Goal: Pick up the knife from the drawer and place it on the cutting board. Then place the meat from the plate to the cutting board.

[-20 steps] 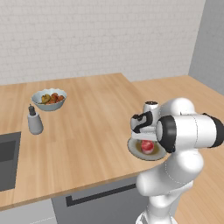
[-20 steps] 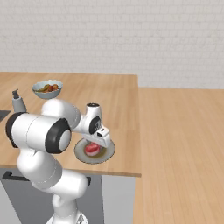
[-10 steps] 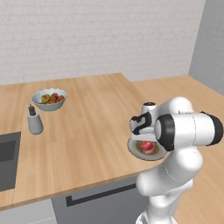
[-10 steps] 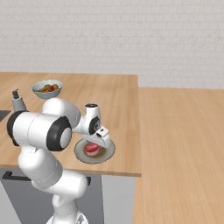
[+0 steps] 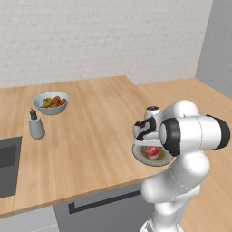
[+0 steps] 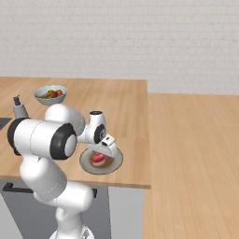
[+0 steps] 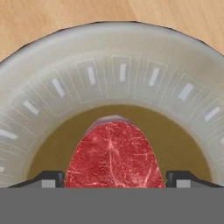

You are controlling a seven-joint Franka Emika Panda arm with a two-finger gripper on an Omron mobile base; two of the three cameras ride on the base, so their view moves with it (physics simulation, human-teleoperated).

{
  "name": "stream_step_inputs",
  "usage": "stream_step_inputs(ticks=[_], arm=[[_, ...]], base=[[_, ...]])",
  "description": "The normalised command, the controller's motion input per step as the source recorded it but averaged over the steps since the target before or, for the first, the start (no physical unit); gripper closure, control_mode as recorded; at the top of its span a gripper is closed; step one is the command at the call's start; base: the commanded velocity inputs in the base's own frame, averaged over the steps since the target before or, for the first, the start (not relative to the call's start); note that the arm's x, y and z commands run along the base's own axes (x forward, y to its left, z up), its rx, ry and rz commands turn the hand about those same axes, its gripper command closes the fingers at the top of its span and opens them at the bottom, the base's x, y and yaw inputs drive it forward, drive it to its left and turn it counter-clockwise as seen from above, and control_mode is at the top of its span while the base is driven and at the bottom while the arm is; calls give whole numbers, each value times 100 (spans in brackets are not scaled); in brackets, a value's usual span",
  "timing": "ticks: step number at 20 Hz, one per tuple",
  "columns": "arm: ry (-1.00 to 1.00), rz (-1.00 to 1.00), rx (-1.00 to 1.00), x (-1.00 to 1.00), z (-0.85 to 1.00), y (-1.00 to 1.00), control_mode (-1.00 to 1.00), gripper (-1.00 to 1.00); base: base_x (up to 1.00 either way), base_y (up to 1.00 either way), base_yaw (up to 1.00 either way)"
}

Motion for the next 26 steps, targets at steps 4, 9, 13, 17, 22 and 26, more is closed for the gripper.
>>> stream_step_inputs(ticks=[4, 9, 13, 17, 22, 26], arm=[[0, 0, 0, 0, 0, 0, -100, 100], [0, -1, 0, -2, 0, 0, -100, 100], [0, -1, 0, -30, 56, 0, -100, 100], [0, 0, 0, -56, 100, 0, -100, 100], [0, 4, 0, -62, 100, -2, -100, 100], [0, 9, 0, -87, 100, 0, -100, 100]], base=[[0, 0, 0], [0, 0, 0], [0, 0, 0], [0, 0, 0], [0, 0, 0], [0, 0, 0]])
